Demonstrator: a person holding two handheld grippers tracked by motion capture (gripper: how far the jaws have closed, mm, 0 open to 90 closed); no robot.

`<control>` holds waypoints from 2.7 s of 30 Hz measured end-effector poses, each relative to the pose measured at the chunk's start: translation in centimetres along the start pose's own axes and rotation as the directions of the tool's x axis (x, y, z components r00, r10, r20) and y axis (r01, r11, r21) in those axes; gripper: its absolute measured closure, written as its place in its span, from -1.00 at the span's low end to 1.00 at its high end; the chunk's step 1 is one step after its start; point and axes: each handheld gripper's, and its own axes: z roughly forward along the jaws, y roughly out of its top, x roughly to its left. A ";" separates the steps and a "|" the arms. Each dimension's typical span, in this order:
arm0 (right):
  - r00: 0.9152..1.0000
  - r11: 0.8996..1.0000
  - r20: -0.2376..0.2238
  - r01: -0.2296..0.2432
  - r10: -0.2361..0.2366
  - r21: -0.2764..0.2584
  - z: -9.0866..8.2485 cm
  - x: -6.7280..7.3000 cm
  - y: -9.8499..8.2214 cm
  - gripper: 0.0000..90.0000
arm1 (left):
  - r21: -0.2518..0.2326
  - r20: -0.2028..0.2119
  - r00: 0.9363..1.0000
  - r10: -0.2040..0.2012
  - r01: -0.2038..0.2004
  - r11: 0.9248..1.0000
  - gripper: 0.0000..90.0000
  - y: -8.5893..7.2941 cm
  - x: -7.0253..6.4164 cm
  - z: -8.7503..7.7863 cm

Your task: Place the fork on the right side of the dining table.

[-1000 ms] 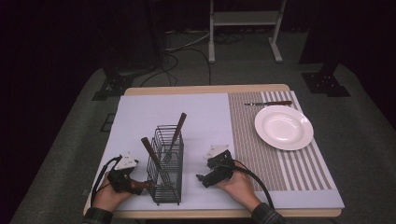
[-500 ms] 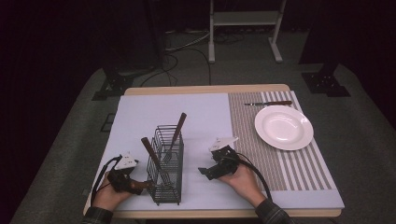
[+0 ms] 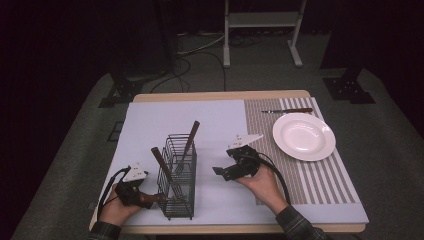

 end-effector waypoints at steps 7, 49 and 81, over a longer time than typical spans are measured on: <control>1.000 0.999 -0.013 -0.006 0.005 -0.049 -0.6 0.0 1.3 -0.58 | 0.000 -0.001 1.000 0.002 -0.002 1.000 -1.00 0.0 0.0 0.0; 0.995 0.978 -0.098 -0.049 0.029 -0.204 2.0 -0.7 9.3 -0.30 | -0.004 -0.001 1.000 -0.001 0.001 1.000 -1.00 0.0 0.0 0.0; 0.986 0.968 -0.164 -0.062 0.022 -0.244 1.5 0.2 10.0 0.61 | -0.004 -0.002 1.000 -0.001 0.001 1.000 -1.00 0.0 0.0 0.0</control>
